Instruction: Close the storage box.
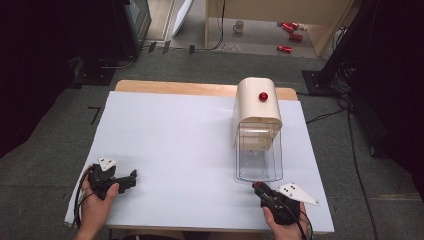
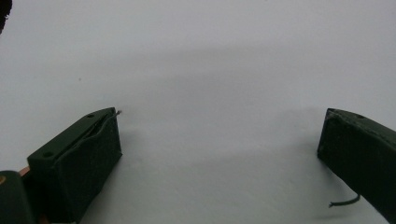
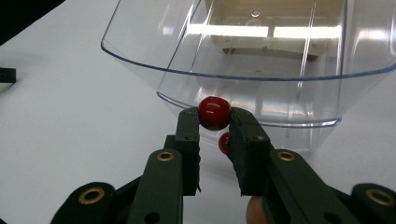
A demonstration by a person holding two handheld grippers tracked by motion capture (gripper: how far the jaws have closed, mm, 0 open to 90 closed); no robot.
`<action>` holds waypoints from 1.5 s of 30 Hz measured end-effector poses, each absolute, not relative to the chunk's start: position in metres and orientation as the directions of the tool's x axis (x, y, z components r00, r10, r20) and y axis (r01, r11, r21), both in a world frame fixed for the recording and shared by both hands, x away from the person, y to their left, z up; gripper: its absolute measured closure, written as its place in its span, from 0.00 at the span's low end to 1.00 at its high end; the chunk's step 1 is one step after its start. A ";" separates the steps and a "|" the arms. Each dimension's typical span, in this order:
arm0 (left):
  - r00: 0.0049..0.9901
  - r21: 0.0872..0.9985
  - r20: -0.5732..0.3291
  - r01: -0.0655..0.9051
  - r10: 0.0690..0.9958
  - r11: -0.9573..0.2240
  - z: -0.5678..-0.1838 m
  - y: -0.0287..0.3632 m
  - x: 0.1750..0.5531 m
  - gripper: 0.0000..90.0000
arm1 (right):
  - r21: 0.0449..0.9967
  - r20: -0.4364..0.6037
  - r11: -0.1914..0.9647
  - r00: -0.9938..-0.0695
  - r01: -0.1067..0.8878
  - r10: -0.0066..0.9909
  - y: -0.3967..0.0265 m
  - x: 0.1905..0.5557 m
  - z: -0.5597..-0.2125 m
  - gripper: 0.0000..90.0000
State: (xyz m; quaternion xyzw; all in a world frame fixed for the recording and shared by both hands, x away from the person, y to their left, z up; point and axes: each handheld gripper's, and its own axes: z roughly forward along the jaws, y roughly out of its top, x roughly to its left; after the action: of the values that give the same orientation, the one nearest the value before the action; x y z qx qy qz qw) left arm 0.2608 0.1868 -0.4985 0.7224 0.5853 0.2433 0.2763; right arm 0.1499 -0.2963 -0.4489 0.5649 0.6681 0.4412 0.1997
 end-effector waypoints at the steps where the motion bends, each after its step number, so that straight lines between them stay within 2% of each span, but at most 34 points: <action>1: 0.196 0.684 0.028 0.711 0.980 -0.162 -0.499 0.187 0.261 0.00 | 0.818 0.232 -0.031 -0.281 0.575 0.931 -0.296 0.150 -0.447 0.84; 24: 0.196 0.685 0.029 0.711 0.980 -0.162 -0.499 0.187 0.261 0.00 | 0.843 0.199 -0.016 -0.286 0.537 0.937 -0.300 0.180 -0.406 0.84; 45: 0.197 0.684 0.029 0.711 0.980 -0.163 -0.499 0.187 0.261 0.00 | 0.833 0.209 -0.030 -0.266 0.552 0.941 -0.300 0.222 -0.400 0.84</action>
State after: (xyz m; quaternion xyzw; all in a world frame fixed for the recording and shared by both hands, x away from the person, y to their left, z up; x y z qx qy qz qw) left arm 0.2606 0.1868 -0.4985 0.7227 0.5851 0.2435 0.2758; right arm 0.2220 -0.2997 -0.4003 0.5648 0.6610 0.4425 0.2196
